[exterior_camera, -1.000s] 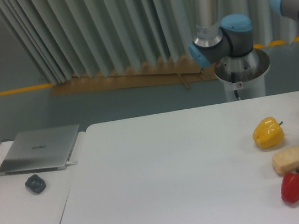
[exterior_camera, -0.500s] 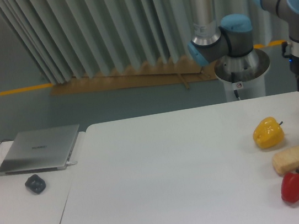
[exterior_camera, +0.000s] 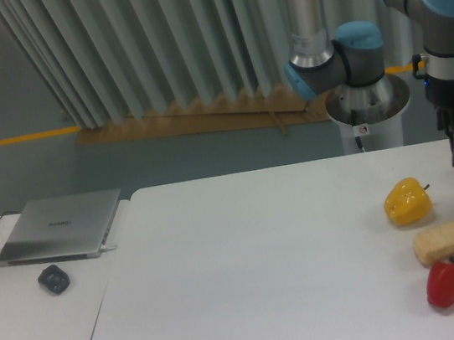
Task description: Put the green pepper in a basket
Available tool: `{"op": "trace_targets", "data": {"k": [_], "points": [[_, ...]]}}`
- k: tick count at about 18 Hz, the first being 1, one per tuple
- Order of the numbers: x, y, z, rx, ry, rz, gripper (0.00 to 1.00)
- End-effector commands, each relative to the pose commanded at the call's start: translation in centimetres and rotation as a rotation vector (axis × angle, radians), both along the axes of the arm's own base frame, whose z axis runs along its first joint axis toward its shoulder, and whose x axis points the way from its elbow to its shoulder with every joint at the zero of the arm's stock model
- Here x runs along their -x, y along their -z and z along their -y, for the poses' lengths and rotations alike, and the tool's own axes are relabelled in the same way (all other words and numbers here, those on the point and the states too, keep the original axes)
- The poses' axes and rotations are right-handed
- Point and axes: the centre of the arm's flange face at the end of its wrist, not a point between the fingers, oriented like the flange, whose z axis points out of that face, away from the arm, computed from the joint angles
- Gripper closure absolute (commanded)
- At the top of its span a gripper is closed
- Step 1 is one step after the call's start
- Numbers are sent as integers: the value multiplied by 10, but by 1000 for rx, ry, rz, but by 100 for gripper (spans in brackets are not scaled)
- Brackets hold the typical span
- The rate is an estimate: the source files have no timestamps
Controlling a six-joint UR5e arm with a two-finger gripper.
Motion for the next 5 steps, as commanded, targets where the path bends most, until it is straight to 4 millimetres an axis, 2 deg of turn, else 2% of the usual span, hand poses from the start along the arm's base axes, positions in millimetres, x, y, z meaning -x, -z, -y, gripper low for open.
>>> {"op": "trace_targets", "data": {"k": [5], "points": [[-2,0,0,1,2,1,0]]}}
